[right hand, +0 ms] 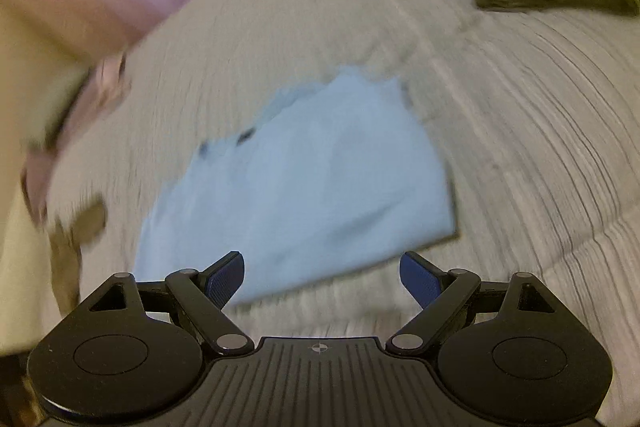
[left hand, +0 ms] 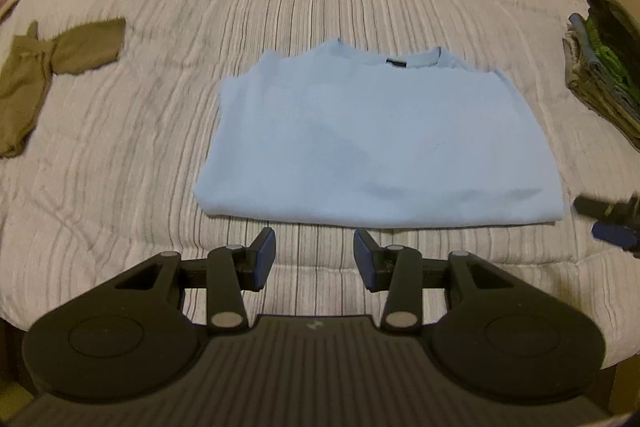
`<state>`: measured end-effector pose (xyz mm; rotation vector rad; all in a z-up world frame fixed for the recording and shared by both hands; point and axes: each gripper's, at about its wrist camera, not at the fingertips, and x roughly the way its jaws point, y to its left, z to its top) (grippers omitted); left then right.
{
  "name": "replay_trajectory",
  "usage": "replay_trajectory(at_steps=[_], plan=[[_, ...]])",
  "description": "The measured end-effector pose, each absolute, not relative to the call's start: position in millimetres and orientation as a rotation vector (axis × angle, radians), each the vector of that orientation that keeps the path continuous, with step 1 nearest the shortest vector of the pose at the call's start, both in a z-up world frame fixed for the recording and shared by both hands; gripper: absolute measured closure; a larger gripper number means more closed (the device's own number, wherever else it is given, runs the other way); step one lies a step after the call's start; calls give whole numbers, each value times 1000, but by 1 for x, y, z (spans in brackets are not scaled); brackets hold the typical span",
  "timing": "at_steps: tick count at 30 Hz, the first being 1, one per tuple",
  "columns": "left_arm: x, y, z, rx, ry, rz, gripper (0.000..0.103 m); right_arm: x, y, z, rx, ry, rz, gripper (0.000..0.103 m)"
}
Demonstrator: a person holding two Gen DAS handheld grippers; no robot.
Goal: Fold clothes
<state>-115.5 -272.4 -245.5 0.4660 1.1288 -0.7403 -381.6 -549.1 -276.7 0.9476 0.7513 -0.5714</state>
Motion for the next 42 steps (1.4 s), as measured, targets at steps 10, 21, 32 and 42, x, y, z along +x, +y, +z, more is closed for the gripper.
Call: replay_trajectory(at_steps=[10,21,32,42], plan=[[-62,-284,-302,298,1197,-792,65,-415,-626,-391,1201,479,-542,16],[-21,-288,-349,83,1291,-869,68,-401,-645,-427,1324,363,-357,42],[6,-297,-388,69,1306,-880,70,-361,-643,-401,1245,547,-579,91],[58,-249,-362,-53,1314,-933,72,-185,-478,-294,219,819,-691,93]])
